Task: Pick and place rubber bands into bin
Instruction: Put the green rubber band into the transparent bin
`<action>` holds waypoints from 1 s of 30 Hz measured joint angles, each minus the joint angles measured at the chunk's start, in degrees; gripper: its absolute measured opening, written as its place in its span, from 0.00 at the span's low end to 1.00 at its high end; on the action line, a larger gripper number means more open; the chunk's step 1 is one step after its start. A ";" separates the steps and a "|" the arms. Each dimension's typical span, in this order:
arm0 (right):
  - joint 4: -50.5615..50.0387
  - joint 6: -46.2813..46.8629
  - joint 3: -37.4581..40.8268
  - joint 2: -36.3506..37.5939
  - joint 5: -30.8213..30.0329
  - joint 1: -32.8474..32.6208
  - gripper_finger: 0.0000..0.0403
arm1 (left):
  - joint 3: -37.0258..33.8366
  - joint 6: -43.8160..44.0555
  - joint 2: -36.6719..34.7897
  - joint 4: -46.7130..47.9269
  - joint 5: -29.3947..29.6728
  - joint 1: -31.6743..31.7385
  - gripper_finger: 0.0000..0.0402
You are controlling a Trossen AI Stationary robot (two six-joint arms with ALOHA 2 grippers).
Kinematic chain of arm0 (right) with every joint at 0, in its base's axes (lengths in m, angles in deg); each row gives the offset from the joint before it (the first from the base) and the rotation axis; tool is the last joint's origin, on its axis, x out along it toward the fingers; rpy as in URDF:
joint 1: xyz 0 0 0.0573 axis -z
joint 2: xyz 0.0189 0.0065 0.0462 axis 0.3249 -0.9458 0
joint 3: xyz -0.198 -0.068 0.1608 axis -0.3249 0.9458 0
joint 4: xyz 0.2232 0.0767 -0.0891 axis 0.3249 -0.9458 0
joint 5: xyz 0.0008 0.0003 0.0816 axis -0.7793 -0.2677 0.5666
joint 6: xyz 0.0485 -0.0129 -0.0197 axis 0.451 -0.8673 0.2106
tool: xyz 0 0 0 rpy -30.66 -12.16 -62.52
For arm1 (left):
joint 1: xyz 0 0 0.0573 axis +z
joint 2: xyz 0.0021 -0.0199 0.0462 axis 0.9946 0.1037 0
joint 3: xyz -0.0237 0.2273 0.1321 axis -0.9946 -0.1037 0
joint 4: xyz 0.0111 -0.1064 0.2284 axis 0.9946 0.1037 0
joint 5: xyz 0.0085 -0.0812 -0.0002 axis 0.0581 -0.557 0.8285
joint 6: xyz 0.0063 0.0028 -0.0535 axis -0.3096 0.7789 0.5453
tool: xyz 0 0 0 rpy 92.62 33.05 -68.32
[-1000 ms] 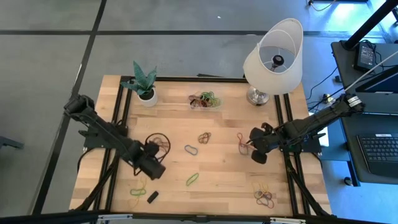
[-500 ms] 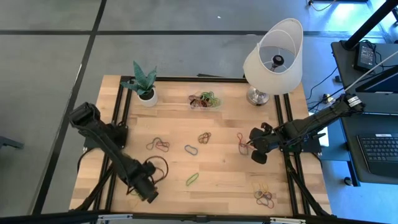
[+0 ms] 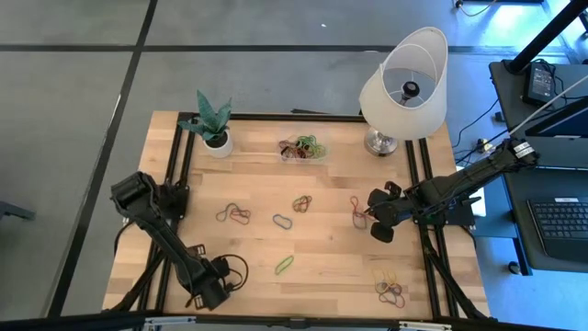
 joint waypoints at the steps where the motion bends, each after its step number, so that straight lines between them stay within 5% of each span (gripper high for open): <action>1: 0.00 0.00 0.00 0.00 -0.02 0.00 0.05 | 0.09 -0.01 0.39 -0.05 -0.22 0.01 0.26; 10: 0.21 0.02 0.00 0.00 -0.44 0.02 0.05 | 0.04 3.01 0.30 -0.98 -0.48 0.07 0.03; 14: 0.40 -0.64 0.00 0.00 -0.44 0.02 0.05 | -0.10 8.02 -4.43 -1.84 1.18 0.05 0.01; 23: 1.31 -3.28 0.00 0.00 -0.48 0.02 0.05 | -0.02 15.94 -19.72 -0.26 16.03 1.47 0.01; 30: 5.41 -5.99 -0.02 -0.02 -0.55 0.02 0.05 | 0.00 2.44 -26.21 0.80 24.34 14.44 0.01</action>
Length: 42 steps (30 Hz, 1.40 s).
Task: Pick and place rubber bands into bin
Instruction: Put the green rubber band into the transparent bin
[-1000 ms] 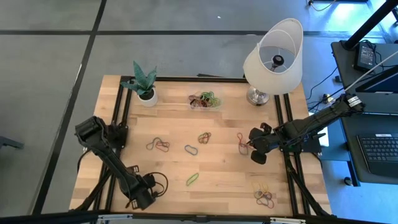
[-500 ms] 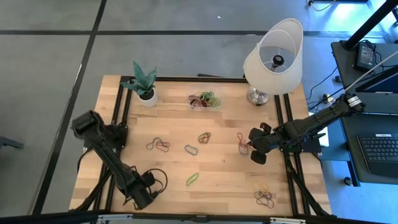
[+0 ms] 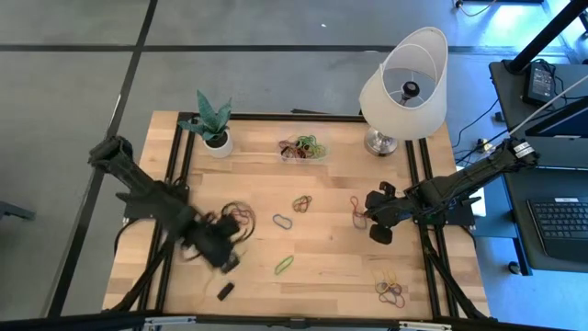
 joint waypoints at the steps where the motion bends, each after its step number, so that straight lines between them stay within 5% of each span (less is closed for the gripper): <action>1: 0.71 0.05 0.00 0.00 -0.28 0.00 0.05 | 0.00 -4.18 -0.24 -0.46 -0.06 3.24 0.01; 11: 2.24 7.57 0.00 0.00 -2.86 0.15 0.05 | 1.64 -47.11 1.59 -17.99 -9.11 38.93 0.01; 18: 2.17 11.85 0.00 0.00 -2.86 1.44 0.05 | 19.63 -72.48 14.77 -12.15 -10.50 54.64 0.01; 25: 2.17 18.59 0.00 0.00 -2.90 5.35 0.05 | 35.27 -87.28 30.76 -3.17 -12.44 63.47 0.01; 36: 2.15 23.17 0.00 0.00 -2.91 9.55 0.05 | 37.01 -94.90 40.78 -3.91 -17.36 70.19 0.02; 42: 2.18 24.30 -0.02 0.00 -3.04 12.07 0.05 | 37.07 -96.45 41.09 -4.08 -17.25 70.57 0.14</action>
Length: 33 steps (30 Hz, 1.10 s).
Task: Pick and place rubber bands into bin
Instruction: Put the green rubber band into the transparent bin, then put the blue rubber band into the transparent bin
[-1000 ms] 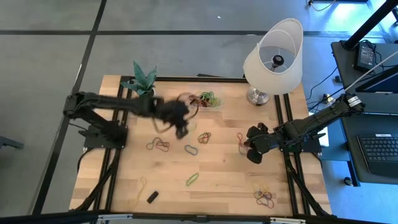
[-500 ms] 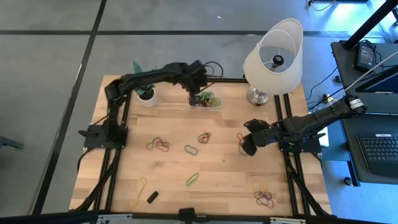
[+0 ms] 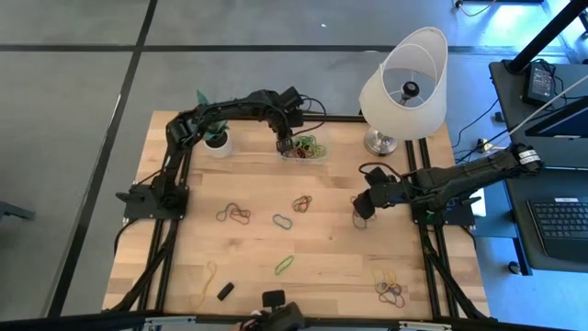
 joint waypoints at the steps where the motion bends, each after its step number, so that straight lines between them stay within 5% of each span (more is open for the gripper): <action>1: 0.01 -0.02 0.00 0.00 0.00 0.39 0.05 | 0.00 -0.37 0.00 0.06 0.17 0.00 0.17; 8: 0.00 -1.89 0.00 0.00 0.00 2.77 0.05 | 0.00 -0.38 -0.34 1.41 0.60 -0.22 0.30; 15: 0.04 -9.42 0.00 0.00 0.09 3.69 0.05 | 0.00 7.40 -6.07 4.76 -0.17 -0.59 0.30; 24: 0.60 -13.82 0.00 0.00 0.17 3.69 0.05 | -3.24 17.69 -16.92 8.73 -0.79 -3.65 0.20; 29: 1.28 -14.00 0.00 -0.07 0.29 3.69 0.05 | -12.48 23.75 -23.54 7.19 0.06 -9.90 0.05; 33: 4.86 -20.00 -0.02 -0.49 6.40 3.52 0.04 | -23.32 30.12 -29.07 0.29 0.11 -16.64 0.01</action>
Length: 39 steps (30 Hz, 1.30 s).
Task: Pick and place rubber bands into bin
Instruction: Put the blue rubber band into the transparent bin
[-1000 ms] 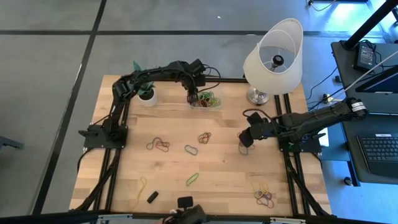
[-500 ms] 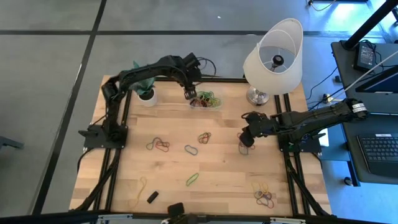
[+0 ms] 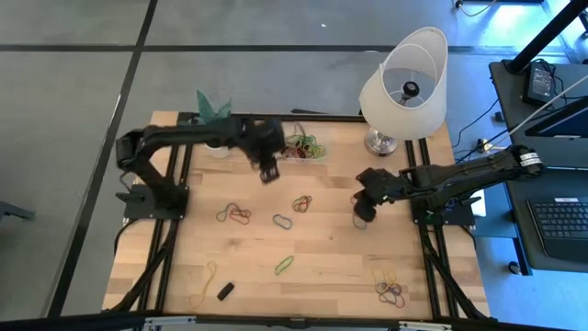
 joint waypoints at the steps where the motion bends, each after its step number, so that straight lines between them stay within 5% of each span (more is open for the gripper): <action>1: 1.19 -1.35 0.00 -0.29 1.30 -0.27 0.04 | -2.71 1.75 -1.26 -2.32 0.01 -1.88 0.01; 11: 17.96 -11.05 -0.50 -9.13 2.01 -3.56 0.07 | -28.49 21.91 -11.93 -25.09 1.60 -20.31 0.00; 18: 15.13 -17.36 -13.71 -21.90 2.81 -3.53 0.09 | -38.84 29.57 -17.96 -30.18 8.02 -28.02 0.00; 30: -9.06 -25.11 -45.41 -48.66 4.30 1.61 0.09 | -42.10 21.39 -26.12 -24.58 11.62 -28.94 0.00; 39: -12.38 -39.85 -50.96 -55.85 4.51 2.71 0.09 | -42.10 10.30 -30.84 -23.73 12.68 -27.15 0.00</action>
